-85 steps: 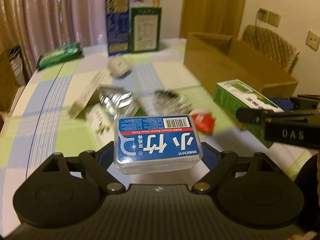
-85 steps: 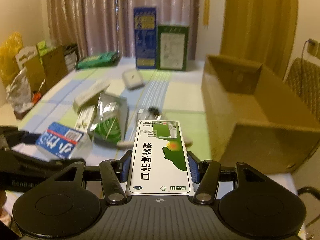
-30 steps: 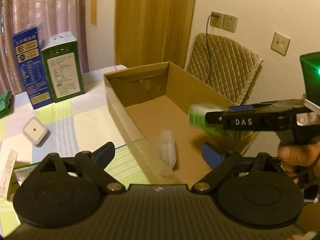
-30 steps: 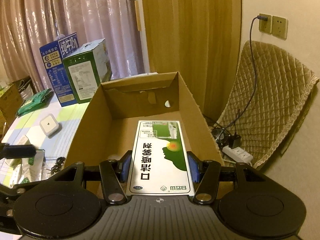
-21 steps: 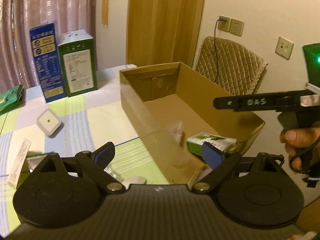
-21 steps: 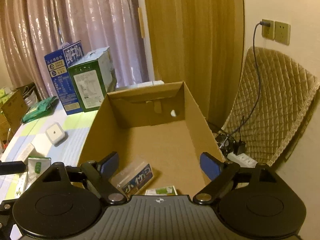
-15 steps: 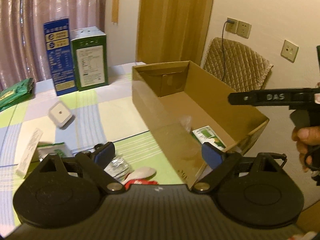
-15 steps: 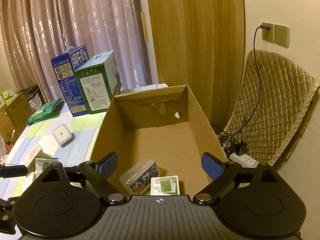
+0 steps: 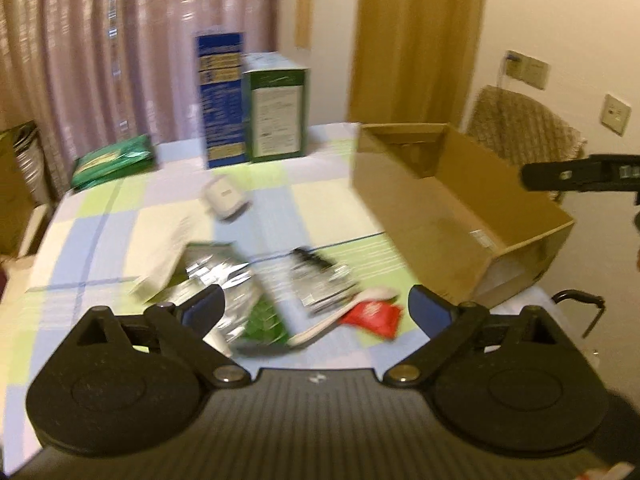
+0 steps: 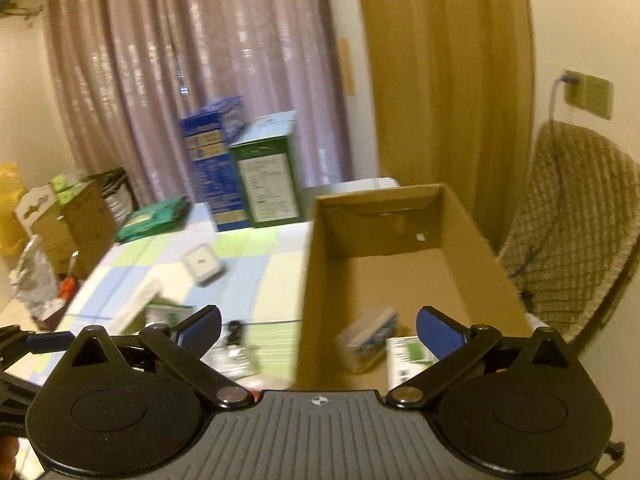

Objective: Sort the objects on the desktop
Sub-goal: 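Withdraw both tools from the cardboard box back over the table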

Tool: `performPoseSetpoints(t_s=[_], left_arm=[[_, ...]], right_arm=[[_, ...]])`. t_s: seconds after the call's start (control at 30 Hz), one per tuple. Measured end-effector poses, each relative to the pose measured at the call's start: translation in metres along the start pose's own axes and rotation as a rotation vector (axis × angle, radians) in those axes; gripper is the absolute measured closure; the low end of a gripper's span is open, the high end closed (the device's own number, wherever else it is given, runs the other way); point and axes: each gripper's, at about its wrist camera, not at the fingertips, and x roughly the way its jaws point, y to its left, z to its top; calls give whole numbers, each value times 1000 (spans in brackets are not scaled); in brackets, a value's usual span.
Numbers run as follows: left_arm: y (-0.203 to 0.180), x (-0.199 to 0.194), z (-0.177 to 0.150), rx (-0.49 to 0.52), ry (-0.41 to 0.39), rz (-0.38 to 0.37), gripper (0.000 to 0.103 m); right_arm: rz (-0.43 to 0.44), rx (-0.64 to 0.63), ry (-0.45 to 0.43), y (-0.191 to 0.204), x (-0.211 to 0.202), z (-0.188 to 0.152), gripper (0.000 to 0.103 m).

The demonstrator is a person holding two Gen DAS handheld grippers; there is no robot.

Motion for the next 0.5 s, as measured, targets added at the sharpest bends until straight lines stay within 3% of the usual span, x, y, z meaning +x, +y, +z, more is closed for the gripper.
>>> performPoseSetpoints(t_s=[0.27,0.5], left_arm=[[63,-29,-33,-84,28,116,1],[89,-31,-52,-117,67,162,1]], right_arm=[[111,-47,33,60,8,-19,2],[160,-103,98,91,30,-46,2]])
